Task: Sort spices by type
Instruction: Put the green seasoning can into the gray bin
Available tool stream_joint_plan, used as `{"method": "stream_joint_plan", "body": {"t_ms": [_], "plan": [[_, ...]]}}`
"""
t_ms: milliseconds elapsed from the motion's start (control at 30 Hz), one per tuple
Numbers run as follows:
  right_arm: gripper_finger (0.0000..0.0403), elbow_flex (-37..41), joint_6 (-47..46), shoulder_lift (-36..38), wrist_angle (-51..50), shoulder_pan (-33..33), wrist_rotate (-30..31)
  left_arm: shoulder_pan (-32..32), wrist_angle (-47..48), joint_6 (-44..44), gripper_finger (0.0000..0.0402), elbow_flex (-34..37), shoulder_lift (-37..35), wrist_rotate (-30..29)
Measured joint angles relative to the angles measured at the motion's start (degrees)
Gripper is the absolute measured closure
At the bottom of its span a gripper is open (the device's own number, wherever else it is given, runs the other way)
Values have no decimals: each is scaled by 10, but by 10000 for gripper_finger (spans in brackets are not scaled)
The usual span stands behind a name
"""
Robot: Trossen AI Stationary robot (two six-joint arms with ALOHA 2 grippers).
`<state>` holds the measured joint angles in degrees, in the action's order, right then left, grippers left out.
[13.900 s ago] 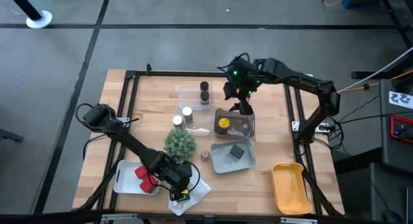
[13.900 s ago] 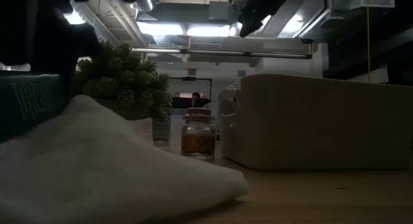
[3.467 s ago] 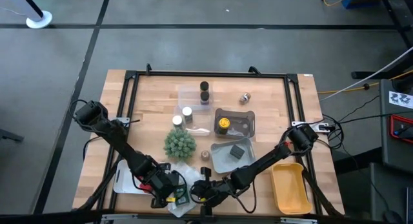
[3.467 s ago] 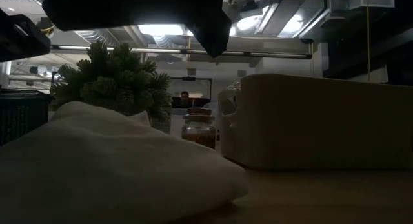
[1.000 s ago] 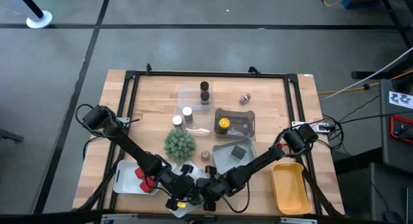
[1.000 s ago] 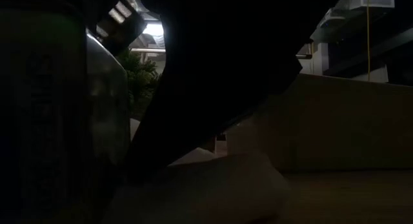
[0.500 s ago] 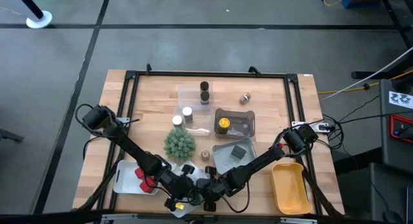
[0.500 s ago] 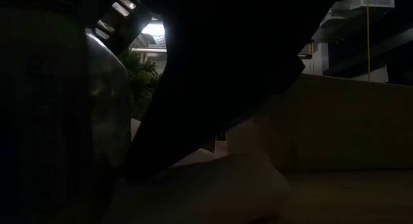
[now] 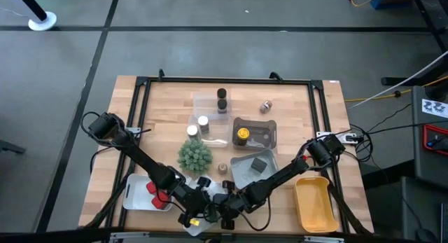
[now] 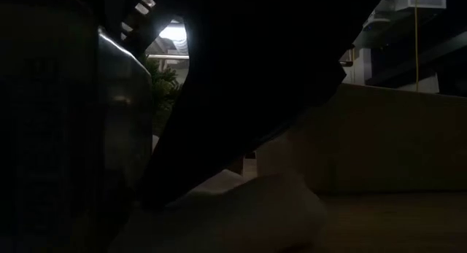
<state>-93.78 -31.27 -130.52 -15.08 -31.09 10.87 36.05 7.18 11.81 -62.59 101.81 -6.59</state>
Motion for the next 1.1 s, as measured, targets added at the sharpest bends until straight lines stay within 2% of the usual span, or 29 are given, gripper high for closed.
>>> {"method": "stream_joint_plan", "body": {"t_ms": [200, 367, 767, 1100], "plan": [[398, 0, 0, 0, 0, 0, 0, 0, -1, -1, 192, 0, 0, 0], [398, 0, 0, 0, -1, 0, 0, 0, -1, -20, 162, 0, -1, 0], [398, 0, 0, 0, -1, 0, 0, 0, -1, -29, 155, 0, -1, -1], [398, 0, 0, 1, -1, 0, 0, -24, 0, 2, 155, 0, -1, -1]]}}
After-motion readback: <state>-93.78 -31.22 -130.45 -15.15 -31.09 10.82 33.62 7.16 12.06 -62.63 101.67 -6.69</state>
